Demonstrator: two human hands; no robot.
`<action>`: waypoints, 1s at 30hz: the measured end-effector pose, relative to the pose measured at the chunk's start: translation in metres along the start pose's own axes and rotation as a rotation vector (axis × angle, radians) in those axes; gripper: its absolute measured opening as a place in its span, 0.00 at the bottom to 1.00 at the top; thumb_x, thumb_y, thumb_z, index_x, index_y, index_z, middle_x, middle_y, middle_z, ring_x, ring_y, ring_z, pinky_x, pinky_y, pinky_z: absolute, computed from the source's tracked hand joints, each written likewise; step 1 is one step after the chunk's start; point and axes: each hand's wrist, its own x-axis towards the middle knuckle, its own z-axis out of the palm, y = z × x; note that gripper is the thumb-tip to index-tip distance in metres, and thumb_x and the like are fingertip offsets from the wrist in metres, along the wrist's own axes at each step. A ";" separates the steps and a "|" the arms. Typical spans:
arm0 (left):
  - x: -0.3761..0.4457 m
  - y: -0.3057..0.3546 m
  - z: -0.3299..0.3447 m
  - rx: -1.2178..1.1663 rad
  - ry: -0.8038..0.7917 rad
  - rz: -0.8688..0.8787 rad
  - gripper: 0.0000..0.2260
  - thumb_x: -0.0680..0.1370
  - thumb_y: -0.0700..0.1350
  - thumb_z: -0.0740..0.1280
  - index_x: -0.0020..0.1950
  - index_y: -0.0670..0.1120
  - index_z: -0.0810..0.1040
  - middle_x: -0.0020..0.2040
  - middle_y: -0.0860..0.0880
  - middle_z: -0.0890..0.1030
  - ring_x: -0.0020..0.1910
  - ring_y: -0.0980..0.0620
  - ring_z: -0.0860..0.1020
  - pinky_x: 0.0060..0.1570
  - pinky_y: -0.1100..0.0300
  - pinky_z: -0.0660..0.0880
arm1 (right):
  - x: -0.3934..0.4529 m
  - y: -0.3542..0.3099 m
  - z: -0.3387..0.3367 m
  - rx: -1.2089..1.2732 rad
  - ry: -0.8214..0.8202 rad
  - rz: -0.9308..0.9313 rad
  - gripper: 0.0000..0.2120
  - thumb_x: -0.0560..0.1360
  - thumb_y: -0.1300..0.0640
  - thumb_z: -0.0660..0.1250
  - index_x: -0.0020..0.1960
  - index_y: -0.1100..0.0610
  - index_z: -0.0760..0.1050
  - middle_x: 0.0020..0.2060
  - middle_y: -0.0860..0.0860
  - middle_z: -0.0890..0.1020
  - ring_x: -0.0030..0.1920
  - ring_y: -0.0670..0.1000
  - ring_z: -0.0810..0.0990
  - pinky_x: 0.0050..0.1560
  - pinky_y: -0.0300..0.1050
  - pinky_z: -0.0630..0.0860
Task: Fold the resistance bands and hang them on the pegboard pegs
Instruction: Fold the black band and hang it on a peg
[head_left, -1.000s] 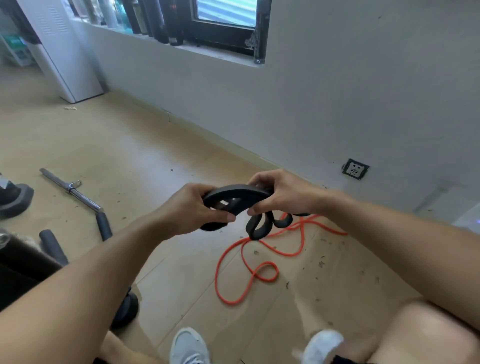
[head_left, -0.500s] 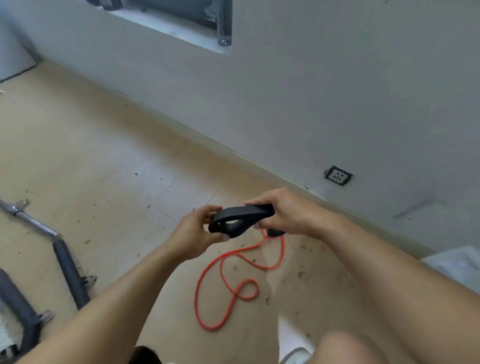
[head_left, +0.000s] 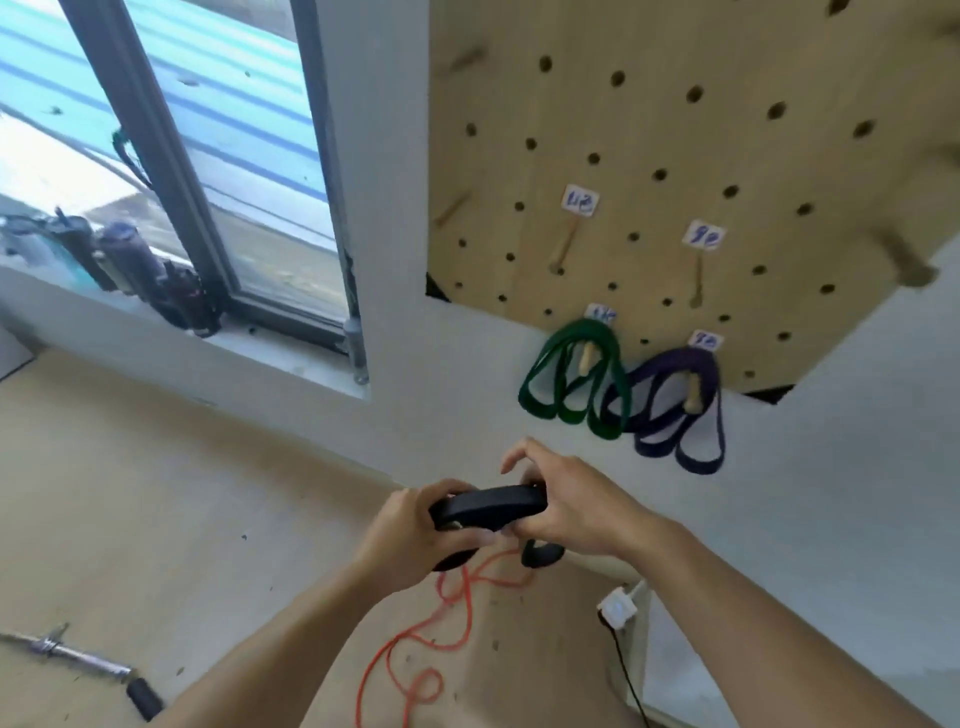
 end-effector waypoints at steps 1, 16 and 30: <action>0.000 0.018 -0.010 0.005 0.034 0.034 0.22 0.69 0.67 0.73 0.59 0.59 0.81 0.42 0.60 0.84 0.41 0.61 0.82 0.42 0.65 0.77 | -0.011 -0.010 -0.017 0.022 0.024 0.004 0.28 0.70 0.47 0.79 0.63 0.37 0.66 0.45 0.42 0.84 0.43 0.41 0.82 0.46 0.41 0.78; 0.066 0.156 -0.015 0.056 0.009 0.348 0.09 0.78 0.57 0.69 0.56 0.59 0.82 0.47 0.62 0.83 0.47 0.62 0.80 0.49 0.65 0.75 | -0.090 -0.002 -0.123 0.041 0.298 0.230 0.18 0.70 0.46 0.79 0.53 0.37 0.73 0.47 0.41 0.83 0.46 0.41 0.83 0.53 0.47 0.82; 0.212 0.248 -0.002 0.082 0.115 0.390 0.09 0.79 0.52 0.68 0.58 0.55 0.81 0.49 0.61 0.82 0.49 0.64 0.80 0.49 0.65 0.78 | -0.033 0.079 -0.255 0.073 0.514 0.086 0.17 0.70 0.46 0.79 0.53 0.38 0.74 0.45 0.38 0.85 0.43 0.40 0.84 0.51 0.48 0.83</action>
